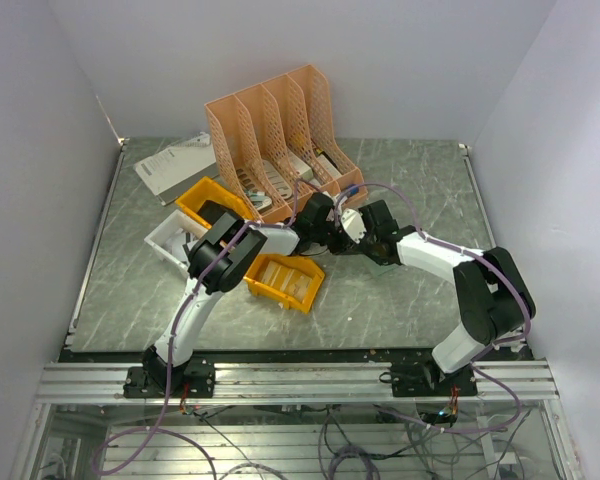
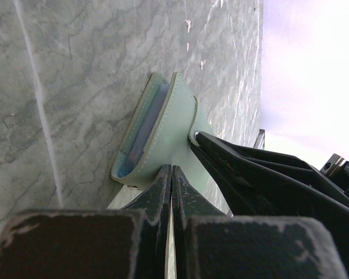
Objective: Put the credit cards into the card holder
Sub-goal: Close the card holder at the center of the board.
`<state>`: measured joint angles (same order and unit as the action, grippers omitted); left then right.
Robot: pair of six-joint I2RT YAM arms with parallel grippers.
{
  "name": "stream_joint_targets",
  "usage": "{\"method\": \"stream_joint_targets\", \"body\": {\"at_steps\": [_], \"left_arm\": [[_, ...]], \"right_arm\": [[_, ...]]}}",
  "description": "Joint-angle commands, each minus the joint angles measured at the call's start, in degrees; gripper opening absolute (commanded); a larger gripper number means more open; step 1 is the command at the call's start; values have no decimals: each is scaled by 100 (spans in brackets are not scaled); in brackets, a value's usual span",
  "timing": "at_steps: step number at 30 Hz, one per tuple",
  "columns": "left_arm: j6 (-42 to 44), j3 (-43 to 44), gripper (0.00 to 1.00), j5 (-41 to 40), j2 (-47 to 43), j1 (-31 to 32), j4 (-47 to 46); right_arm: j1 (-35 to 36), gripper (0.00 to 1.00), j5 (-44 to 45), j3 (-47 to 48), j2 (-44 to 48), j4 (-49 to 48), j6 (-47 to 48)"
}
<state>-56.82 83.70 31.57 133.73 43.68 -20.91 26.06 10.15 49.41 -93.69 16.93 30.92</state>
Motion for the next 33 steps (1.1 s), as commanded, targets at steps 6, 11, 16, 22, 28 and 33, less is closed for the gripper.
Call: {"method": "stream_joint_targets", "body": {"at_steps": [6, 11, 16, 22, 28, 33], "left_arm": [[67, 65, 7, 8, 164, -31, 44], [84, 108, 7, 0, 183, -35, 101], [142, 170, 7, -17, 180, -26, 230], [175, 188, 7, -28, 207, -26, 296], [212, 281, 7, -2, 275, -7, 396], [254, 331, 7, 10, 292, 13, 418]], "right_arm": [[75, 12, -1708, -549, -308, 1265, -529], [-2, 16, -1855, -482, -224, 1244, -574], [-61, 19, -1969, -391, -190, 1245, -601], [-144, 30, -1994, -369, 10, 1214, -619], [-292, 37, -2103, -269, 235, 1178, -656], [-524, 43, -2226, -130, 509, 1099, -683]]}}
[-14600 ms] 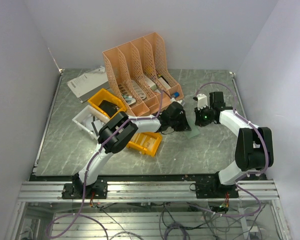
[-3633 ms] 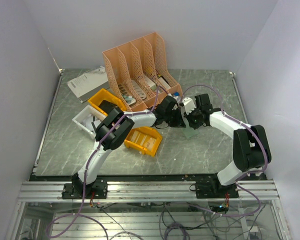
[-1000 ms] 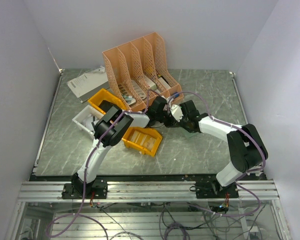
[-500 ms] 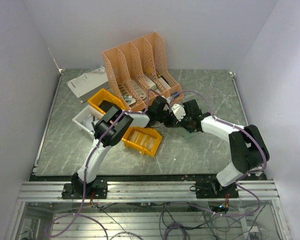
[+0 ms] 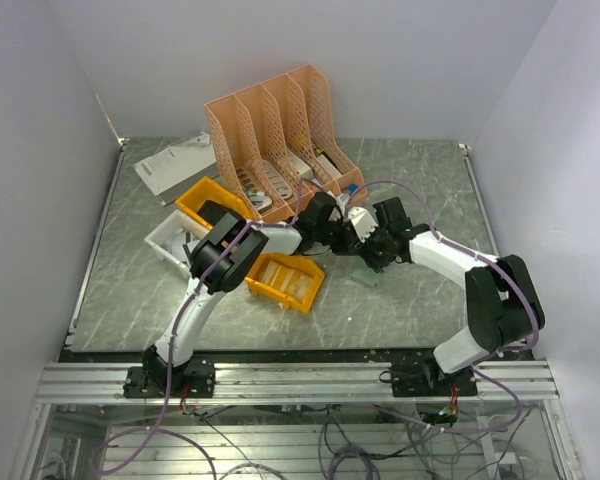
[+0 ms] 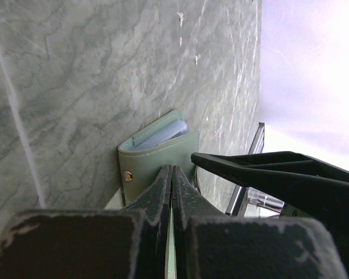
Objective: Put the credit cards into the card holder
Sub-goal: Close the card holder at the center of the board.
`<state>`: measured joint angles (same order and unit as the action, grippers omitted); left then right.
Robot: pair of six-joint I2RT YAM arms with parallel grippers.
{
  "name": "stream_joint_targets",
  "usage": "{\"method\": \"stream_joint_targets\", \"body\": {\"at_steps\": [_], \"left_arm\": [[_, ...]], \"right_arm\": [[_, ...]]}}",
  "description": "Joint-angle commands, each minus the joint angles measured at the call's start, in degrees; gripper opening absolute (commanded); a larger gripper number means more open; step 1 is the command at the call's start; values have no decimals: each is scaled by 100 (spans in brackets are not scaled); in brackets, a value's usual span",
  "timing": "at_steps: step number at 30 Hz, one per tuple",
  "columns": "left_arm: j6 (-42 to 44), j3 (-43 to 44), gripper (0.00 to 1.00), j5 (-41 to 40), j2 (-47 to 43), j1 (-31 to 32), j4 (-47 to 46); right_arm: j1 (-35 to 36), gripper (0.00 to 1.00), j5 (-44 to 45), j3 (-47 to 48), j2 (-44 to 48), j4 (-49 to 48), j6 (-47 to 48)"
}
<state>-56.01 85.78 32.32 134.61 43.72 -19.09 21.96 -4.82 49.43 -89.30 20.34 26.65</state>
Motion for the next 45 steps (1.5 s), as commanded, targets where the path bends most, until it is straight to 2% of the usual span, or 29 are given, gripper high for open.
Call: {"method": "stream_joint_targets", "body": {"at_steps": [1, 7, 12, 13, 15, 20, 25, 29, 35, 40, 45], "left_arm": [[193, 130, 7, -67, 175, 15, 238], [577, 377, 8, -118, -192, 20, 551], [1269, 571, 13, -602, -729, 19, 1309], [1460, 553, 13, -767, -851, 15, 1469], [1745, 436, 11, -1100, -1100, 15, 1818], [2151, -221, 7, -1667, -1676, 115, 2526], [2415, -63, 7, -2286, -1518, 524, 3302], [2321, -164, 7, -2304, -1332, 596, 3179], [2253, -306, 7, -2163, -1288, 608, 2936], [2220, -578, 7, -2311, -1552, 596, 2997], [2085, -1268, 7, -2528, -1944, 499, 2971]], "right_arm": [[-210, 43, -831, -96, 147, 773, -265], [-916, 43, -1902, -67, 800, 885, -148], [-1746, 39, -2661, 17, 1054, 1146, 148], [-1830, 34, -2660, 10, 1044, 1200, 219], [-1918, 1, -2472, -51, 938, 1223, 278], [-1939, 0, -2074, 27, 318, 1258, 70], [-1941, 0, -1594, 272, -27, 978, -332], [-1939, 0, -1595, 438, -372, 966, -381], [-1787, 0, -2109, 747, -798, 1023, -415], [-1165, 0, -2424, 1139, -1104, 972, -612], [-554, 0, -2564, 1555, -1549, 882, -858]]}}
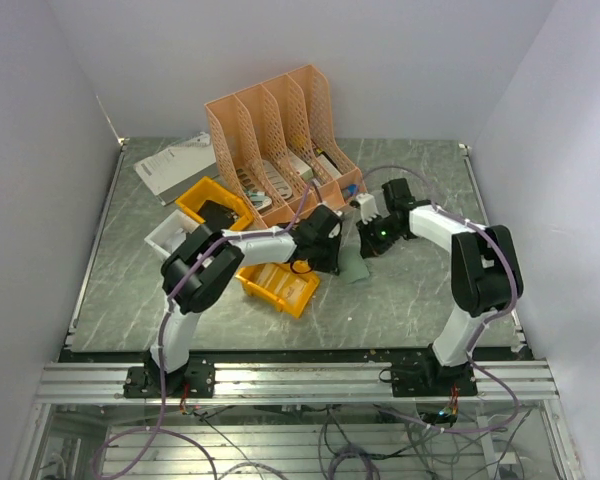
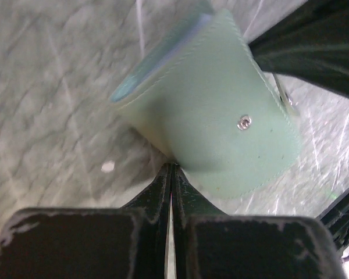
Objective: Put the credit cards into the card holder
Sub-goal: Close the card holder at the center of the board.
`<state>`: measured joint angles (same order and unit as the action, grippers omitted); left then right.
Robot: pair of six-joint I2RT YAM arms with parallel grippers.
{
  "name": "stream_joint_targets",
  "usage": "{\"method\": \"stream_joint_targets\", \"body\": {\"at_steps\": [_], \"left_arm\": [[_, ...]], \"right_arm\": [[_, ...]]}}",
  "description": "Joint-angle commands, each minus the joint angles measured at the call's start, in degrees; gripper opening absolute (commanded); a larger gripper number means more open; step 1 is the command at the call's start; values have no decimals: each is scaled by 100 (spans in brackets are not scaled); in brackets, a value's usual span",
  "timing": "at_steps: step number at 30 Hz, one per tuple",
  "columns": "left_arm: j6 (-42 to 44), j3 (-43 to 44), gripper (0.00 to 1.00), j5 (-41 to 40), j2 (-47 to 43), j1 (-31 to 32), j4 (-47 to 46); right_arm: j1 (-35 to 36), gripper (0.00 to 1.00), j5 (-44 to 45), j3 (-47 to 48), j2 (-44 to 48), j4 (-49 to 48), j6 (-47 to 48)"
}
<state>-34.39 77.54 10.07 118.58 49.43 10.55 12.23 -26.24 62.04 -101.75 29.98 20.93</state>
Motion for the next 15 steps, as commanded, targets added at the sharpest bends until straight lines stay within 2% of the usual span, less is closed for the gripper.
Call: {"method": "stream_joint_targets", "body": {"at_steps": [1, 5, 9, 11, 15], "left_arm": [[-105, -625, 7, -334, -424, -126, -17], [-232, -1365, 7, -551, -887, -299, -123], [-225, -1943, 7, -673, -1456, -466, -253], [-119, -2046, 7, -648, -1680, -483, -410], [102, -2222, 9, -273, -2151, -481, -986]], "right_arm": [[524, 0, -451, 390, -436, -87, -309], [850, 0, -476, 798, -798, -25, -318], [885, 0, -185, 1103, -819, -4, -202], [811, 4, -127, 1155, -551, 10, -8], [606, 16, -576, 976, 52, 74, 454]]}}
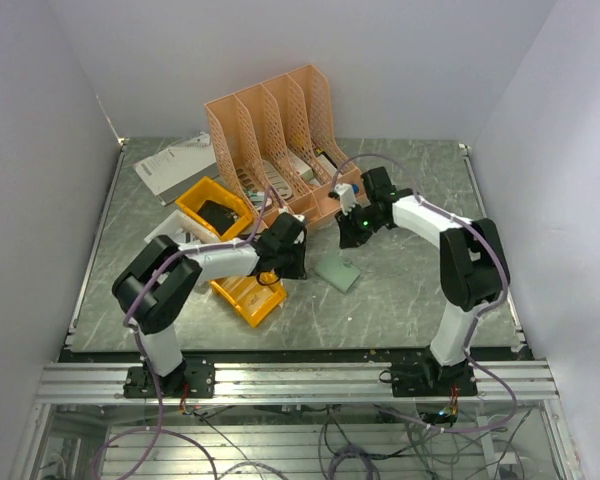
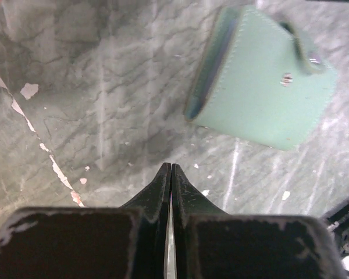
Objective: Put the credit cards into the card holder
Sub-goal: Close the card holder at the center of the board.
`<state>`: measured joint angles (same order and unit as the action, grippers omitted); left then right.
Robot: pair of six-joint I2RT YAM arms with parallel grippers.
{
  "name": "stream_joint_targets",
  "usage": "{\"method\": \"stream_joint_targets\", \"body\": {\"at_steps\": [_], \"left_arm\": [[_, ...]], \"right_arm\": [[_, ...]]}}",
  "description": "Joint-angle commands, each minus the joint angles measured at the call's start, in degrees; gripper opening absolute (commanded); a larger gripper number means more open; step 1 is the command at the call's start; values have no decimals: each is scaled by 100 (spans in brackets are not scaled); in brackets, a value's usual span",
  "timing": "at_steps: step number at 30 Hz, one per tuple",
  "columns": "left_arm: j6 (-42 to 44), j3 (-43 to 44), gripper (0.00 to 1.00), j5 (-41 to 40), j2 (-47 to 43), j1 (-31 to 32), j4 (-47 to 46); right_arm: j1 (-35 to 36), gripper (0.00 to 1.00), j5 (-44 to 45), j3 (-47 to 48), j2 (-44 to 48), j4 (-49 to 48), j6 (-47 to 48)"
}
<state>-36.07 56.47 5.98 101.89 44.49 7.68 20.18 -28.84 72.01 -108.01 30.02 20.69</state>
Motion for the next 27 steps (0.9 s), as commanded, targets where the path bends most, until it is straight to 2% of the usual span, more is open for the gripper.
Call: {"method": "stream_joint_targets", "body": {"at_steps": [1, 2, 4, 5, 7, 8, 9, 11, 12, 13, 14, 16, 20, 27], "left_arm": [[329, -163, 10, 217, -586, 8, -870], [392, -214, 11, 279, -683, 8, -1035], [572, -275, 17, 346, -805, 8, -1363], [668, -295, 21, 354, -852, 7, -1502], [852, -353, 29, 316, -884, -17, -1859], [903, -405, 34, 344, -868, -63, -2050], [912, -467, 39, 410, -829, -121, -2260], [820, -571, 46, 789, -633, -306, -2743], [765, -598, 47, 1053, -434, -369, -2964], [720, -563, 47, 1133, -276, -403, -3113], [735, -459, 47, 1131, -140, -408, -3082], [736, -250, 48, 1061, 92, -381, -2889], [685, -70, 49, 687, 279, -272, -2556], [470, -66, 47, 545, 583, -22, -2525]], "right_arm": [[-223, 19, -421, -114, 849, 30, 602], [-249, 22, -567, -261, 1009, -20, 750], [-286, 37, -883, -665, 1370, -272, 1268], [-295, 49, -1127, -911, 1547, -296, 1836], [-307, 57, -1658, -1385, 1874, 75, 3735], [-313, 58, -1686, -1683, 1977, 84, 4337], [-335, 58, -1706, -1790, 2018, 36, 4413], [-424, 55, -2016, -1562, 1818, 655, 4817], [-453, 49, -2152, -1263, 1645, 983, 5040], [-474, 37, -2214, -1098, 1463, 1259, 5305], [-486, 31, -2192, -980, 1299, 1400, 5378], [-531, 26, -2094, -913, 1103, 1277, 5207], [-576, 43, -1988, -1220, 1294, 524, 4749], [-520, 46, -1811, -1421, 1284, 214, 4384]]}}
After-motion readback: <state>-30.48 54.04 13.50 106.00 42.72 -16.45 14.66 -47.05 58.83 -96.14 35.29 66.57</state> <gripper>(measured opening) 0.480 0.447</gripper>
